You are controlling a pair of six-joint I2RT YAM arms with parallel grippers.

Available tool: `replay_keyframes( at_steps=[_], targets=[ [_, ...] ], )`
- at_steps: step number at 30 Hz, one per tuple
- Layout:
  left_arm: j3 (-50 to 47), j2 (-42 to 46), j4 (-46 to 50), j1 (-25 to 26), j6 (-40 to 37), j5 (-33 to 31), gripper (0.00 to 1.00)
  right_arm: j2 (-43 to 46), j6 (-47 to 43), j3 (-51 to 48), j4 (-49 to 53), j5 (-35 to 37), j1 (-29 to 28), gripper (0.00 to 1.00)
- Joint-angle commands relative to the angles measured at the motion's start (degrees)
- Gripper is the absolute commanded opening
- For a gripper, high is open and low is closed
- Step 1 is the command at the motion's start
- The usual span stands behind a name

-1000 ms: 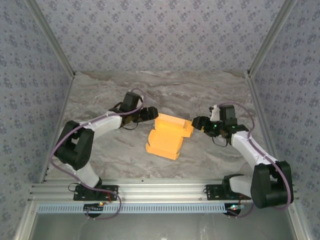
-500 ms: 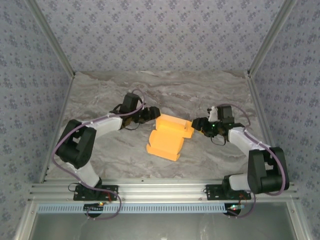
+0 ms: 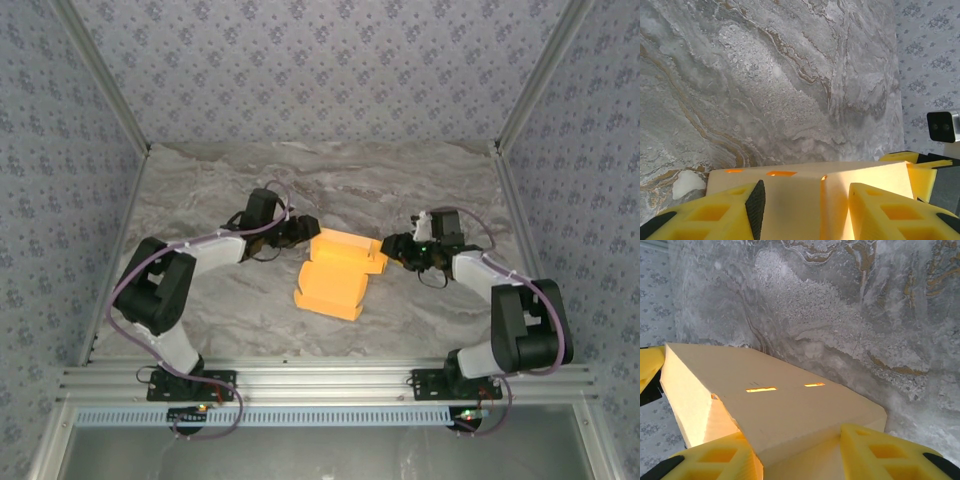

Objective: Fold the paper box

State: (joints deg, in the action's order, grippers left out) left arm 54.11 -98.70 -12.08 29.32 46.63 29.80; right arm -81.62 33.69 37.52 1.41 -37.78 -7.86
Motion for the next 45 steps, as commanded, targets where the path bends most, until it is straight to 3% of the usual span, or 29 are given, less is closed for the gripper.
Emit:
replay_keyframes(
  at_steps=[1, 8, 16, 23, 28, 32, 35, 39, 45],
  targets=[
    [-0.51, -1.12, -1.61, 1.61, 1.16, 0.43, 0.50, -0.95, 0.83, 1.07, -1.94, -1.07, -1.03, 0.43],
    [-3.39, -1.56, -7.22, 3.48, 5.26, -0.58, 0.49, -2.27, 0.69, 2.12, -4.07, -1.16, -2.81, 0.43],
    [-4.14, -0.02, 1.39, 4.16, 1.91, -8.09, 0.41, -1.49, -1.39, 1.49, -5.76, -0.91, -3.35, 0.45],
    [-4.50, 0.70, 6.94, 4.10, 0.65, -12.86, 0.42, 3.47, -3.80, -1.58, -4.37, -0.85, 0.16, 0.57],
    [-5.14, 0.87, 7.33, 3.99, 1.42, -14.41, 0.42, 7.97, 1.14, -8.97, -10.28, -3.71, 3.25, 0.67],
    [-5.56, 0.94, 7.68, 3.88, 3.73, -15.28, 0.42, 9.70, 6.68, -13.74, -16.18, -4.41, 2.24, 0.71],
    [-5.68, 1.05, 8.75, 3.67, 6.43, -16.15, 0.42, 13.65, 10.16, -16.64, -18.51, 1.27, -2.53, 0.63],
    [-6.33, 1.64, 9.28, 3.46, 11.55, -17.35, 0.42, 23.01, 7.50, -18.21, -12.58, 20.44, -13.54, 0.41],
    [-8.06, 2.89, 7.78, 3.51, 15.75, -18.08, 0.42, 25.37, 7.71, -21.84, -17.20, 32.37, -18.28, 0.39]
  ],
)
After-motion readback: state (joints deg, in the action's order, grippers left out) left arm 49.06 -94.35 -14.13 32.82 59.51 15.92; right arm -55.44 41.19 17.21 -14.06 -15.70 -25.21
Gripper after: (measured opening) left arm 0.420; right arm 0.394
